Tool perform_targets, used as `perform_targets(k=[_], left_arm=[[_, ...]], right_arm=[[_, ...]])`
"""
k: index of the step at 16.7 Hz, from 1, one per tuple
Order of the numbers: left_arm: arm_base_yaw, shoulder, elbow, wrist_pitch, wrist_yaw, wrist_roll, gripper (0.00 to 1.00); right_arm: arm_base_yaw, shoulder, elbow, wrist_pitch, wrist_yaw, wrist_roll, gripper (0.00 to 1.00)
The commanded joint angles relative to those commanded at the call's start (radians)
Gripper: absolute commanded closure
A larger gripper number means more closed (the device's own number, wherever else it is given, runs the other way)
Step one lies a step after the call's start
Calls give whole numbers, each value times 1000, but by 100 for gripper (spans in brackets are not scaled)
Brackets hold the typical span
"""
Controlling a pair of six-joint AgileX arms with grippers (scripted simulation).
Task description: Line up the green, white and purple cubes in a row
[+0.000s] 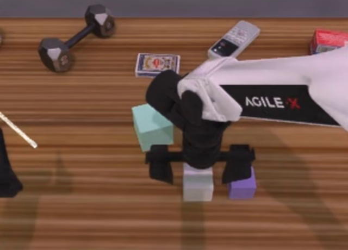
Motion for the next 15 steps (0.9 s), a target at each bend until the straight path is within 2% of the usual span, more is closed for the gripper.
perform_targets(k=[3, 9, 15], left_arm=[[0, 0, 0, 0, 0, 0, 0], [0, 0, 0, 0, 0, 0, 0], [0, 0, 0, 0, 0, 0, 0]], right_arm=[[3, -12, 26, -40, 0, 1, 0], [11, -80, 139, -223, -1, 0, 0], [6, -84, 147, -234, -1, 0, 0]])
